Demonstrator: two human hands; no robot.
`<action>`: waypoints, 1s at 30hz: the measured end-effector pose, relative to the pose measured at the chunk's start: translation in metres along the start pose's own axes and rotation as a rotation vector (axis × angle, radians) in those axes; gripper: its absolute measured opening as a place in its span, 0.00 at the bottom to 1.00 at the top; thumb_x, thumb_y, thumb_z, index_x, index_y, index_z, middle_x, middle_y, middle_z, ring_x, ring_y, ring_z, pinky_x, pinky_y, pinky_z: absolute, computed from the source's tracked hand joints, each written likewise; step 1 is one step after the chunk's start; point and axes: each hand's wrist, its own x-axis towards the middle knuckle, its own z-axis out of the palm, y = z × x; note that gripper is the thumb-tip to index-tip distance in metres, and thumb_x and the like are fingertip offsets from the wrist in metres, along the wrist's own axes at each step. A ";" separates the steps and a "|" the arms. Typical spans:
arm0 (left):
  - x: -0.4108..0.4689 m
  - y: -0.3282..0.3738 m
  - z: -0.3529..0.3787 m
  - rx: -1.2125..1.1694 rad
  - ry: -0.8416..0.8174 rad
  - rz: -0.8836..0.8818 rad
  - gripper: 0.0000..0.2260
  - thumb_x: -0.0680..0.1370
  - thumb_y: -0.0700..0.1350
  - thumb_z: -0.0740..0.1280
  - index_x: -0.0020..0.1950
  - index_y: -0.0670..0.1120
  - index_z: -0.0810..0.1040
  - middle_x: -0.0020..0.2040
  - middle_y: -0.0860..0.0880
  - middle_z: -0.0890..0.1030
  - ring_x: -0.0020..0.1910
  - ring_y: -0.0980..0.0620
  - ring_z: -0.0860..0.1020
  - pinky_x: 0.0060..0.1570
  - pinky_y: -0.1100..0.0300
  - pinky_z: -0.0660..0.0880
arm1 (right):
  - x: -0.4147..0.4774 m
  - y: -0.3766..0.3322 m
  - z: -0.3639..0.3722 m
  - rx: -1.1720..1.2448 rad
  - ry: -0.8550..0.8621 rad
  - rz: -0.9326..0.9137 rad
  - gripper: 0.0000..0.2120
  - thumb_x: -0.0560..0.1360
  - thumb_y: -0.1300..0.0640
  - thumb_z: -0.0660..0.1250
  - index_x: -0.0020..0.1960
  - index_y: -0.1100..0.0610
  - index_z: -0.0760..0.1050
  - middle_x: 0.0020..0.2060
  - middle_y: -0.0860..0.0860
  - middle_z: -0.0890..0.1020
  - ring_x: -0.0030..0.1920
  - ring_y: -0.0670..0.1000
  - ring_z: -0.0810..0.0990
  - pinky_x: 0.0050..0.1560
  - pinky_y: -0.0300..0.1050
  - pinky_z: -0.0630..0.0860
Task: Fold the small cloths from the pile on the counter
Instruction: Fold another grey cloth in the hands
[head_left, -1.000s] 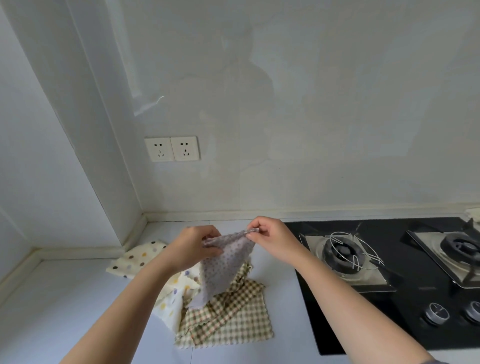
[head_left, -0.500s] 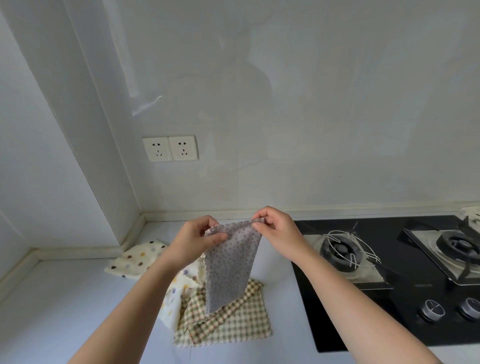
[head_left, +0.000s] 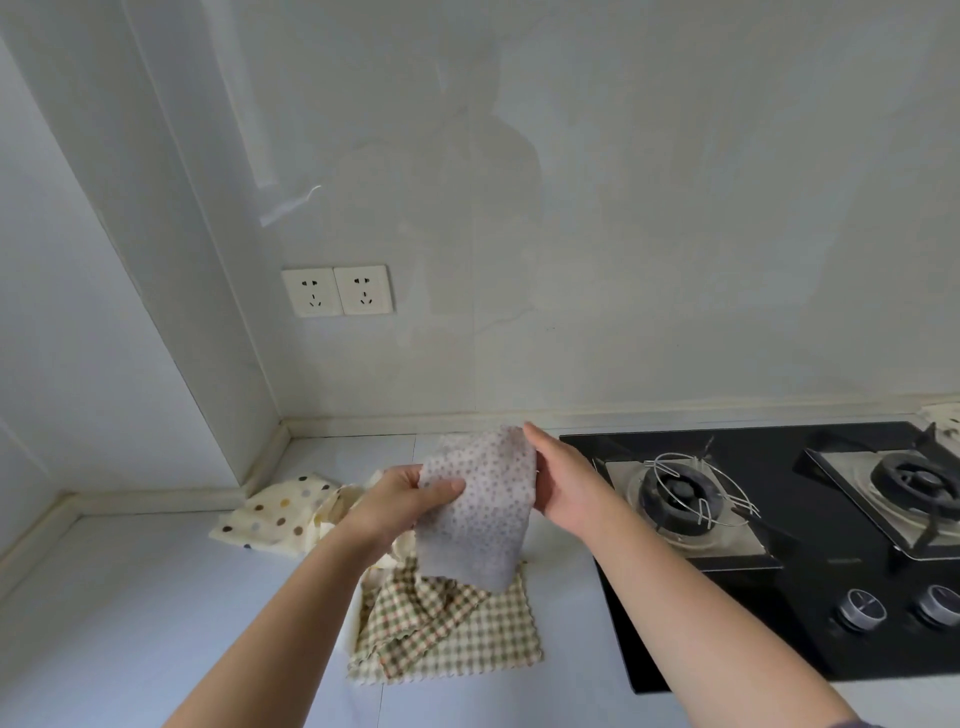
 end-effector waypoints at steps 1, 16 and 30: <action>0.001 -0.004 0.001 -0.014 0.048 -0.009 0.19 0.73 0.48 0.74 0.53 0.34 0.80 0.49 0.40 0.84 0.51 0.40 0.82 0.52 0.48 0.78 | -0.001 0.000 -0.003 -0.013 -0.009 0.068 0.17 0.78 0.45 0.66 0.53 0.58 0.81 0.46 0.55 0.84 0.47 0.53 0.82 0.50 0.49 0.78; 0.003 -0.017 0.008 0.052 0.165 -0.161 0.04 0.79 0.46 0.67 0.51 0.46 0.79 0.49 0.45 0.82 0.48 0.47 0.81 0.49 0.53 0.79 | 0.000 0.025 -0.026 -0.395 -0.047 0.168 0.07 0.79 0.58 0.65 0.56 0.58 0.78 0.45 0.54 0.84 0.45 0.52 0.82 0.42 0.45 0.78; -0.013 -0.012 -0.006 -0.005 0.004 0.115 0.19 0.83 0.48 0.56 0.41 0.40 0.78 0.35 0.49 0.80 0.35 0.54 0.77 0.35 0.64 0.74 | -0.003 0.003 -0.035 -0.417 -0.200 -0.091 0.14 0.78 0.69 0.55 0.41 0.66 0.78 0.40 0.55 0.81 0.43 0.50 0.80 0.44 0.40 0.77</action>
